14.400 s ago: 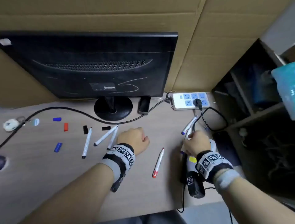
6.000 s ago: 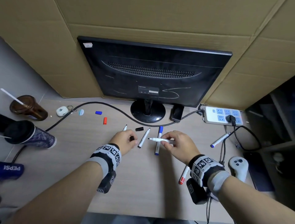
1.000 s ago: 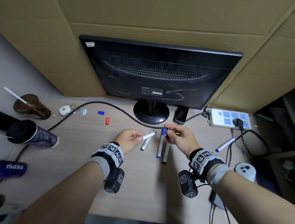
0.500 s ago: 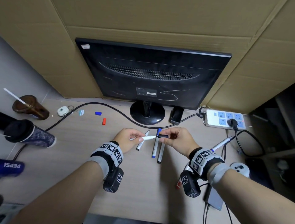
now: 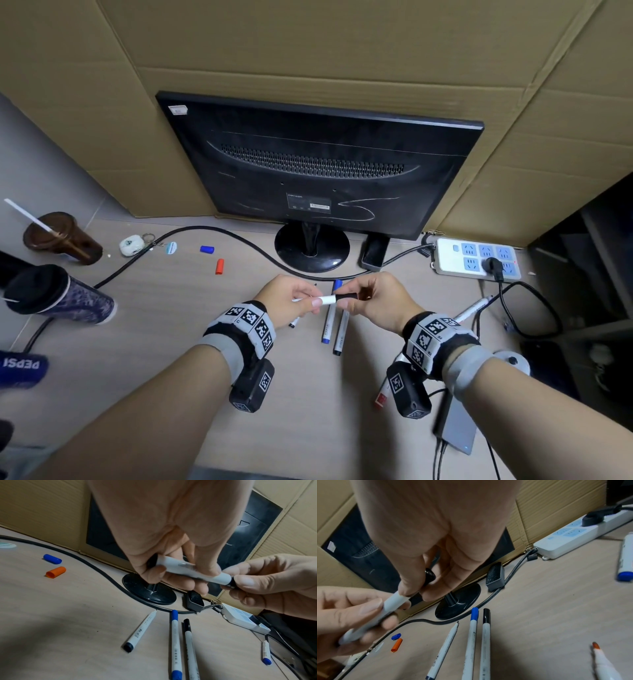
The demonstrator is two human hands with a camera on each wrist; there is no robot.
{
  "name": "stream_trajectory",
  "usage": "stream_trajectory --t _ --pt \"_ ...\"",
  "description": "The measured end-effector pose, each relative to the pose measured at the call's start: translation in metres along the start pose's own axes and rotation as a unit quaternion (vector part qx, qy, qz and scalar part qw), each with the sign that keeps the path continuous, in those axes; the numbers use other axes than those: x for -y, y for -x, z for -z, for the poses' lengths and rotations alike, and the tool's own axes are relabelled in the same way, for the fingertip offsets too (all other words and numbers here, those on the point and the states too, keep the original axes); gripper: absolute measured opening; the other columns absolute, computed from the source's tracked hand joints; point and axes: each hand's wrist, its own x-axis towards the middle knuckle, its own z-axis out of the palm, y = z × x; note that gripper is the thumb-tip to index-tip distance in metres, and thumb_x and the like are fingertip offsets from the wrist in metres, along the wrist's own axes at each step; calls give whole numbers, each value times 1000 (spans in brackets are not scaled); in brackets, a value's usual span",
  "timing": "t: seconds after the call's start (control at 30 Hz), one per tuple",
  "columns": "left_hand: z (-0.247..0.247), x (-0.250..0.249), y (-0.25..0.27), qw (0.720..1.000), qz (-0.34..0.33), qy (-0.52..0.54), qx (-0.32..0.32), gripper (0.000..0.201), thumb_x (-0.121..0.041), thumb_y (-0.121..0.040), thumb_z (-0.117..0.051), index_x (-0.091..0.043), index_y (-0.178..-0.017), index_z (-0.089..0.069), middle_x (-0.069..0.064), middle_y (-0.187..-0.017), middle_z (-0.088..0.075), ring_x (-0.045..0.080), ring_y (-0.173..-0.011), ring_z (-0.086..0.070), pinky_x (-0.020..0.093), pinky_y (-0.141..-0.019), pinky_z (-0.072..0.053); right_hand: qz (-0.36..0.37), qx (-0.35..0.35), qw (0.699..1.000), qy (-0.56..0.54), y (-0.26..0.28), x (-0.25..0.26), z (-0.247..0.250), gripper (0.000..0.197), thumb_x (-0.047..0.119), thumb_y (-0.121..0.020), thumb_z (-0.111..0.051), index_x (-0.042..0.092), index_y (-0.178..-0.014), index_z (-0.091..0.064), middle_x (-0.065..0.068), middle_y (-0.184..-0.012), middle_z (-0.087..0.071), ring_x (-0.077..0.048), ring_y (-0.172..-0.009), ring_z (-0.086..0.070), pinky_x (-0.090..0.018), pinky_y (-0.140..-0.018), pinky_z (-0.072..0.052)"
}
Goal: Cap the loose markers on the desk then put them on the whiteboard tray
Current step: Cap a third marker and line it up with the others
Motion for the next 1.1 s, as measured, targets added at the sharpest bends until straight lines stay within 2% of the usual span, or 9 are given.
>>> stream_trajectory --t 0.2,0.3,0.37,0.5,0.63,0.7,0.8,0.93,1.1 --pt "-4 -2 -7 1000 2 -17 -12 15 -20 -94 -68 -19 -91 -82 -10 -82 -79 9 -97 -71 42 -102 -52 -6 -12 1000 3 -3 -2 -1 15 24 -82 -87 37 -88 -83 -24 -87 -76 -25 -70 -62 -54 -81 -60" --pt "-7 -3 -9 1000 -1 -12 2 16 -25 -92 -65 -27 -87 -81 -10 -81 -79 27 -90 -73 50 -90 -58 -4 -20 1000 -4 -1 -5 0 16 21 -82 -88 36 -84 -83 -28 -86 -74 -25 -68 -61 -53 -77 -61" --pt "-9 -2 -9 1000 -2 -7 20 16 -24 -95 -64 -30 -90 -79 -6 -83 -79 30 -83 -72 45 -79 -59 -4 -12 1000 2 0 -5 3 14 21 -81 -88 33 -85 -83 -27 -85 -75 -22 -67 -59 -44 -72 -58" --pt "-16 8 -8 999 17 27 33 11 -17 -98 -65 -23 -103 -72 6 -89 -75 6 -70 -62 22 -69 -52 0 3 999 47 -5 -3 6 15 19 -80 -89 31 -87 -82 -14 -87 -78 -11 -70 -60 -30 -74 -55" --pt "-25 22 -13 996 74 51 -8 17 -19 -97 -67 -14 -114 -69 2 -98 -67 13 -78 -62 24 -69 -52 7 -60 998 14 -9 -2 2 35 7 -87 -81 24 -117 -76 8 -96 -72 -3 -70 -61 -12 -75 -53" --pt "-28 31 -16 993 112 20 -27 20 -26 -97 -67 -15 -113 -68 0 -97 -69 17 -80 -64 30 -76 -55 -15 -108 994 18 -9 -12 6 34 9 -91 -75 28 -119 -72 7 -106 -71 -12 -75 -65 -20 -80 -58" --pt "-32 42 -15 981 160 -89 -58 12 -34 -93 -70 -25 -100 -67 -8 -93 -68 17 -80 -65 27 -70 -48 -61 -145 986 58 -1 -31 16 23 8 -94 -64 29 -100 -73 6 -98 -74 -23 -80 -71 -39 -88 -63" --pt "-47 49 -17 970 168 -143 -104 5 -30 -90 -70 -26 -90 -68 -4 -95 -70 17 -81 -66 24 -61 -45 -108 -169 974 105 18 -52 28 19 10 -95 -64 25 -93 -75 5 -90 -75 -18 -83 -72 -30 -87 -58" --pt "-71 59 -25 967 152 -100 -178 3 -21 -98 -61 -20 -99 -59 3 -95 -69 26 -84 -66 31 -74 -52 -144 -195 961 131 41 -76 32 19 7 -93 -65 21 -92 -77 11 -86 -73 -8 -76 -66 -23 -82 -51"
